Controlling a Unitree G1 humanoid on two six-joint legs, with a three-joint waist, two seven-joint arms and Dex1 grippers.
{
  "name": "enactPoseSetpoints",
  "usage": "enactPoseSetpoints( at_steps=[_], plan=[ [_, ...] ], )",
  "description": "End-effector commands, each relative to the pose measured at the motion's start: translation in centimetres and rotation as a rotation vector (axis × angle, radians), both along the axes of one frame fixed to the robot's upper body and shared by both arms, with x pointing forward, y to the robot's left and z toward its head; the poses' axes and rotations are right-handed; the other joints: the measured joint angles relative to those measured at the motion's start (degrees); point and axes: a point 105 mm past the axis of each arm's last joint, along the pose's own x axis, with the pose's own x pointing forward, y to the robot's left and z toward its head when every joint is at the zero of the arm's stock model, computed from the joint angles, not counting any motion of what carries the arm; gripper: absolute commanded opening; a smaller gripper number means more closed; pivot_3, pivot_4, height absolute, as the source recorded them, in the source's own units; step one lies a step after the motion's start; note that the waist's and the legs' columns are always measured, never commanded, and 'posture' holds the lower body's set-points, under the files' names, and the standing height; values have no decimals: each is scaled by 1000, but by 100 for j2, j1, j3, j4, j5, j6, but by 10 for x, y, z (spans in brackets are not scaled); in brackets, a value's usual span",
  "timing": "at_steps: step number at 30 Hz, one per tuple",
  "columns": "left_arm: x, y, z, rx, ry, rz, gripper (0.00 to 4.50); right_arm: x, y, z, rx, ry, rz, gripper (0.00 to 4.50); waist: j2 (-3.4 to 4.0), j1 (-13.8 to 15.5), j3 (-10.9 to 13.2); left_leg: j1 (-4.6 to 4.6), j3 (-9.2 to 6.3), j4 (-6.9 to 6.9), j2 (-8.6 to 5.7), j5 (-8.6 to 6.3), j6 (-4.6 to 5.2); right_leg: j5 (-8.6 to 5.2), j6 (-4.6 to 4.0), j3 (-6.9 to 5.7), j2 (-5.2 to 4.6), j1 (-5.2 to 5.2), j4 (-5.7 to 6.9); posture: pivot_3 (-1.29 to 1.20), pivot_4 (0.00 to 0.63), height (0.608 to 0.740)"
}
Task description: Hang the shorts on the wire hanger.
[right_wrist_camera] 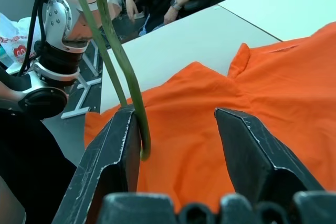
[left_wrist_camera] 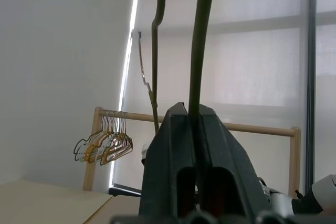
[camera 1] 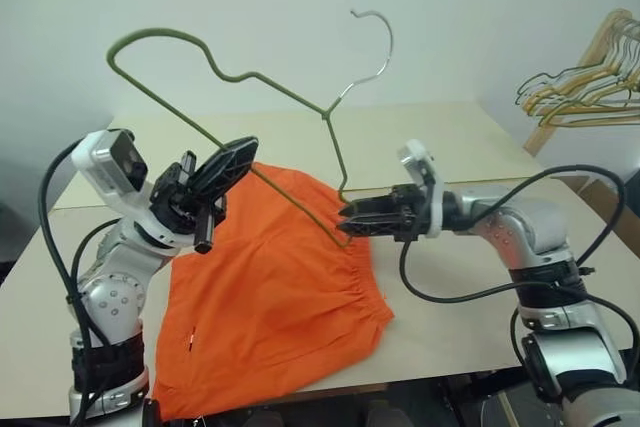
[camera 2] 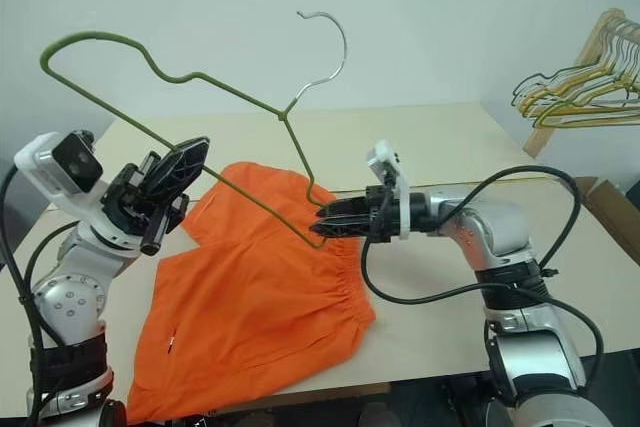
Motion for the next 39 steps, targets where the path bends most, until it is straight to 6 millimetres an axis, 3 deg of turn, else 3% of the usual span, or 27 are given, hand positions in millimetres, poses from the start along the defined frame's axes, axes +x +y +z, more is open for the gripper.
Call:
enactPoseSetpoints(
  at_steps=[1,6,11,17,24,27,33,36,39],
  plan=[
    [-9,-5,10,18,-72,-29,0,5,-4,9,-6,-50,-18,2598,0,-1,0,0,0,0,0,0,0,0,0,0,0,0,0,32,0,740],
    [-9,-6,9,19,-75,-31,0,-16,-9,23,106,13,137,2598,0,-3,0,-1,-1,0,1,1,-2,0,0,0,0,-1,-1,32,0,740],
    [-11,-8,11,8,-94,-56,0,-32,-3,16,85,31,240,2598,0,5,0,-1,-3,1,1,-1,2,0,1,-1,0,0,-1,32,0,740],
    [-12,-9,12,3,-106,-70,0,-28,12,5,53,74,229,2598,0,-22,0,1,-2,0,2,0,0,0,0,0,1,0,1,28,0,740],
    [-12,-10,13,1,-109,-68,0,-30,16,5,77,117,254,2598,0,15,0,-2,-5,0,-1,2,-5,1,2,-2,-3,-1,-1,34,0,740],
    [-11,-10,12,2,-109,-68,0,-30,15,5,86,122,258,2043,0,10,0,-1,-4,0,-1,2,-3,1,1,-2,-2,-1,-1,34,0,740],
    [-9,-11,10,1,-104,-63,0,-31,15,7,100,106,254,23,0,-3,0,-1,-4,0,0,1,-2,1,1,-1,-2,-1,-1,34,0,740],
    [-7,-11,8,2,-95,-52,0,-29,15,7,103,103,240,23,0,1,0,-1,-5,0,0,1,-2,1,1,-1,-2,-2,0,22,0,740],
    [-1,-11,1,14,-59,-32,740,-29,15,9,114,92,233,0,0,1,0,-1,-4,1,-1,1,-2,1,2,-1,-2,-1,0,20,0,740]
  ],
)
